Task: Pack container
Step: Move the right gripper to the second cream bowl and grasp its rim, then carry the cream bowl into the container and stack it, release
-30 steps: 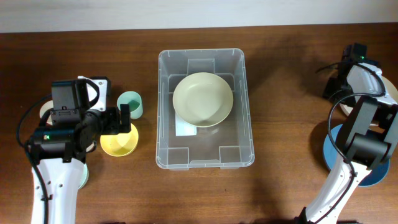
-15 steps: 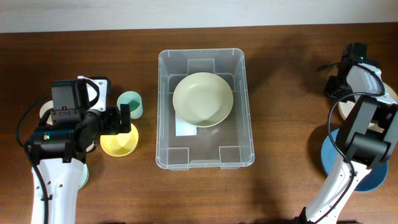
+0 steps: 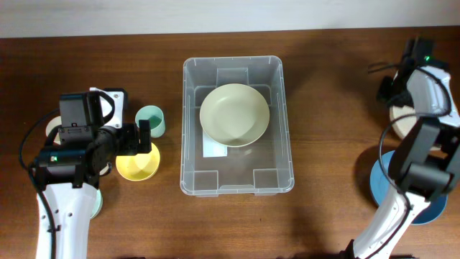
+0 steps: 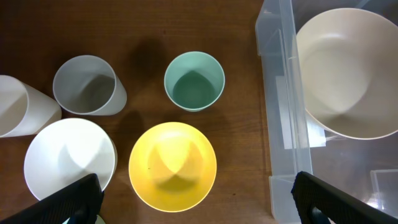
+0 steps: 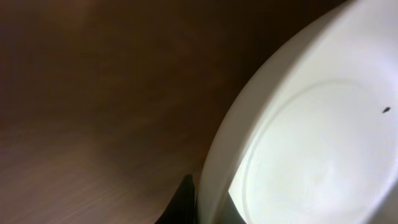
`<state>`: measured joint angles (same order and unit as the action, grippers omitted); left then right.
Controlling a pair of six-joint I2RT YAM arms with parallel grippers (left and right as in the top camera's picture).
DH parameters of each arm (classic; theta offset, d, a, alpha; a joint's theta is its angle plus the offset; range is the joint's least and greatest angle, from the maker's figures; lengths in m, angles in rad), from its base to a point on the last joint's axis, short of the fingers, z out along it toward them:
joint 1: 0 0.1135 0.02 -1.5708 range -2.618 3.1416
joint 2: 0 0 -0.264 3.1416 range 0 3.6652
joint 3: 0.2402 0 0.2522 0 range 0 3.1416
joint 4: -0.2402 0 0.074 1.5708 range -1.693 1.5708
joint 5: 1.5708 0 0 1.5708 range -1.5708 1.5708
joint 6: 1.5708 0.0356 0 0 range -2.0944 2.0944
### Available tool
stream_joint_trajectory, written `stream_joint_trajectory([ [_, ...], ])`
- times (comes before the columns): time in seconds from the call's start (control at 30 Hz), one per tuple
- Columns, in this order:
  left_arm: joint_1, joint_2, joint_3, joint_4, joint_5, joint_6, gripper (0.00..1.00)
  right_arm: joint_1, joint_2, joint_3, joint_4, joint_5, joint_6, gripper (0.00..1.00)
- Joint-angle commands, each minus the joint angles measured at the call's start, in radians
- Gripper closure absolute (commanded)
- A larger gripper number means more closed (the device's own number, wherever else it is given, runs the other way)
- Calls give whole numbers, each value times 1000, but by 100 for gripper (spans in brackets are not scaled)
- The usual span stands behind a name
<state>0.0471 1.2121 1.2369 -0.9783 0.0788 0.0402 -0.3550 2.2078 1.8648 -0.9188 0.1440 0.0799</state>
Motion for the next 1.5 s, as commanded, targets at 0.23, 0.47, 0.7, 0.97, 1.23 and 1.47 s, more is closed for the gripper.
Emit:
stream_joint_trajectory([
  [0.23, 2, 1, 19, 5, 4, -6, 1, 322, -450, 86, -71, -314, -299, 96],
  [0.47, 2, 1, 19, 5, 4, -6, 1, 714, -454, 82, -100, -267, -416, 96],
  [0.7, 2, 1, 19, 5, 3, -6, 1, 914, -288, 70, -108, -264, -451, 96],
  [0.97, 2, 1, 19, 5, 0, -6, 1, 988, -122, 69, -121, -264, -494, 96],
  [1.23, 2, 1, 19, 5, 0, -6, 1, 956, -97, 70, -131, -264, -491, 60],
  [1.47, 2, 1, 19, 5, 0, -6, 1, 949, -210, 134, -151, -158, -379, 59],
])
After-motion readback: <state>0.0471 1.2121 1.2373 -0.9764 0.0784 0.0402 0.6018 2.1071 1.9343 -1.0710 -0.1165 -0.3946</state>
